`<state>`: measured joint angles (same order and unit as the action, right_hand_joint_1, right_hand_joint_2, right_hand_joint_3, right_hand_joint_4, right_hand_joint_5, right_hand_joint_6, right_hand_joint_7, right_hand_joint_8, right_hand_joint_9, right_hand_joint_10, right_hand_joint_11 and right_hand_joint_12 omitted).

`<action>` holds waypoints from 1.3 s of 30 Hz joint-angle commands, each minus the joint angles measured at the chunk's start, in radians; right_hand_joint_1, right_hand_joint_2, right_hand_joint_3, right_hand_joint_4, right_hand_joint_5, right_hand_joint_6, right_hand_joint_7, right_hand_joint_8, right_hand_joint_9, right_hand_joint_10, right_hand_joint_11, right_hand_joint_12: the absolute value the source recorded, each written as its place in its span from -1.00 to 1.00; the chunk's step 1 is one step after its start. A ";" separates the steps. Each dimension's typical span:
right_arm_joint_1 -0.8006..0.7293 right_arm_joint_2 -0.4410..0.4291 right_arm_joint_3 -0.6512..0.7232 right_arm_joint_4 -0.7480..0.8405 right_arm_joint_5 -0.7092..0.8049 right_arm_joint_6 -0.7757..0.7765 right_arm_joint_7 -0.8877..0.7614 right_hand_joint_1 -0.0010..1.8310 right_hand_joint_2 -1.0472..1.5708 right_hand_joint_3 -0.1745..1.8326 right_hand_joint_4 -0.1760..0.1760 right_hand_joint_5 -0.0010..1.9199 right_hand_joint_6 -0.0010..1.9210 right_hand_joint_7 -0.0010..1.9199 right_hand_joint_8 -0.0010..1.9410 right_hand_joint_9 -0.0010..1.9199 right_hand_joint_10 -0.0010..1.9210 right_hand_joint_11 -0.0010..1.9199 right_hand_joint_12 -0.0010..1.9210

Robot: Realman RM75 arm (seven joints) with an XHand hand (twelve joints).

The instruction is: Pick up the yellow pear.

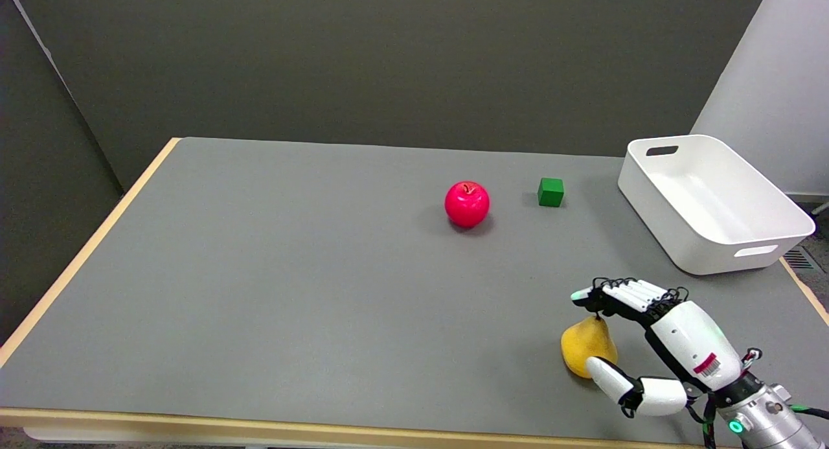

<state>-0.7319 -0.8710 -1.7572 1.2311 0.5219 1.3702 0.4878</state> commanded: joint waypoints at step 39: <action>0.180 -0.061 -0.077 -0.181 -0.078 -0.022 0.103 -0.61 0.33 0.04 0.78 -0.54 -0.02 -0.33 -0.19 -0.36 0.27 -0.39 0.77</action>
<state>-0.6079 -0.9046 -1.8204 1.1045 0.4845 1.3385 0.5613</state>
